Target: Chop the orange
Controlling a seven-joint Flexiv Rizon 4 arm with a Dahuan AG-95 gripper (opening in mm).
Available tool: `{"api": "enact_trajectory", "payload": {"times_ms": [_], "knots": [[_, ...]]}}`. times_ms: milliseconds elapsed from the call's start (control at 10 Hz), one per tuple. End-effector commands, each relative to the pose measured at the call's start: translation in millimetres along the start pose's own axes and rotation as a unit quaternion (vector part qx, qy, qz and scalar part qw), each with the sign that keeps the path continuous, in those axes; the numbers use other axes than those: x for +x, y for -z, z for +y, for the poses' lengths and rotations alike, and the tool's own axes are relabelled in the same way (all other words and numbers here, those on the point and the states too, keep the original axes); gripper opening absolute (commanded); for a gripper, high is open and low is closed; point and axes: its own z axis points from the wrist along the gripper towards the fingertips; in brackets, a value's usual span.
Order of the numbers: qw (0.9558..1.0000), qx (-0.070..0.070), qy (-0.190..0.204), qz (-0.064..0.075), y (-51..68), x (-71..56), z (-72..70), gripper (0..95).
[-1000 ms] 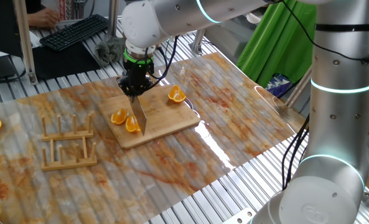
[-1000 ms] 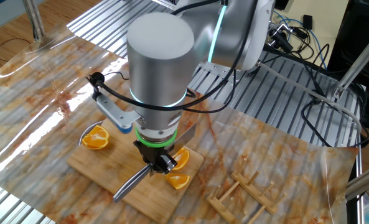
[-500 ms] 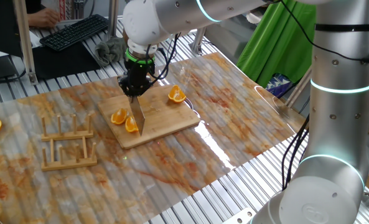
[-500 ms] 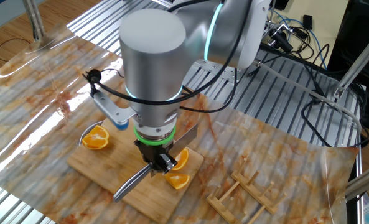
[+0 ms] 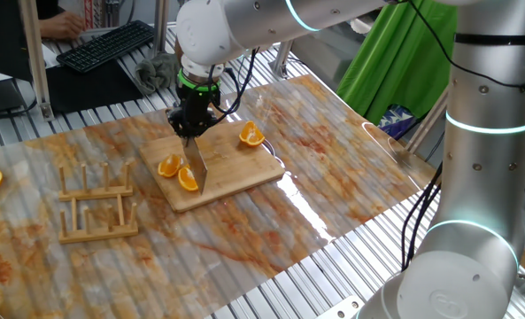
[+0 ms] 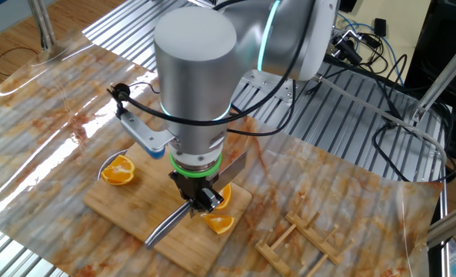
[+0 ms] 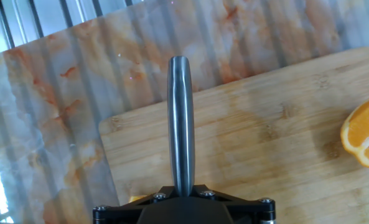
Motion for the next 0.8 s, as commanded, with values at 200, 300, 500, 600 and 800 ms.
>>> {"api": "enact_trajectory", "payload": {"times_ms": [200, 300, 500, 600, 800], "knots": [[0.9998, 0.013, 0.015, -0.002, 1.3, 0.2, -0.3, 0.0], [0.9997, 0.017, 0.019, -0.002, 1.4, -0.3, -0.5, 0.0], [0.9995, 0.020, 0.023, -0.002, 1.6, -1.0, -0.9, 0.0], [0.9995, 0.020, 0.025, -0.001, 2.2, -1.7, -1.2, 0.0], [0.9993, 0.020, 0.030, 0.001, 4.6, -4.2, -2.3, 0.0]]}}
